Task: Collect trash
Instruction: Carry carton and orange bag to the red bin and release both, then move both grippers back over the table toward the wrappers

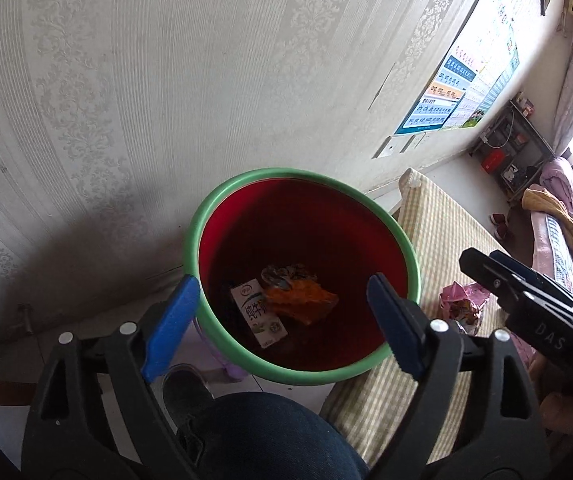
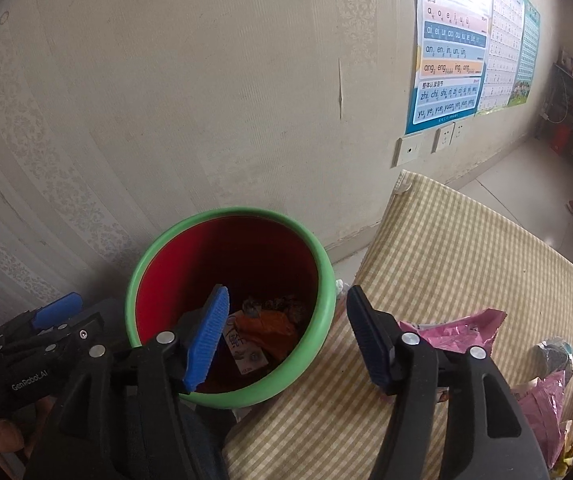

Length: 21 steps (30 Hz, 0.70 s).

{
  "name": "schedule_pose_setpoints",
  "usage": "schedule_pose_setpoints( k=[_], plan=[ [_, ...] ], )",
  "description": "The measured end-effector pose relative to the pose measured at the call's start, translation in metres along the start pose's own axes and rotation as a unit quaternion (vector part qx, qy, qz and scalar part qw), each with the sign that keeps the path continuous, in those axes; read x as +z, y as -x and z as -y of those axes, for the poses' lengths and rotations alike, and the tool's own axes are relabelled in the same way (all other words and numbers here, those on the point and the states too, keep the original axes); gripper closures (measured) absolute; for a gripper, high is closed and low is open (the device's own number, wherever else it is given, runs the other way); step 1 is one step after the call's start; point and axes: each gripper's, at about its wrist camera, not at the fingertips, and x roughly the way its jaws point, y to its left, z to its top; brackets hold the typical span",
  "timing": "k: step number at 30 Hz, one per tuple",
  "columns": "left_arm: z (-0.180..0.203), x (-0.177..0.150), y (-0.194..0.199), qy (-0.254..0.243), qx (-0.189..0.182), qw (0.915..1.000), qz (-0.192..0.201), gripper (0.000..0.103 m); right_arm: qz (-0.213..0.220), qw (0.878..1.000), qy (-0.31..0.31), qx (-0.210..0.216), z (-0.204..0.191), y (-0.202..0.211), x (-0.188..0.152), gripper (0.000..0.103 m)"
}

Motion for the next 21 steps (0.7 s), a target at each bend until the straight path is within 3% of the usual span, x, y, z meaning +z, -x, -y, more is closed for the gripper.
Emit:
schedule_pose_setpoints(
  k=[9,21],
  plan=[
    [0.029,-0.012,0.010,-0.024,-0.017,0.9996,-0.003,0.006,0.012,1.000,-0.018,-0.018,0.016,0.035,-0.017,0.028],
    [0.097,-0.039,0.019,-0.079,-0.051,0.9955,-0.011,0.006,0.023,0.995,-0.071,-0.063,0.079,0.093,-0.066,0.028]
  ],
)
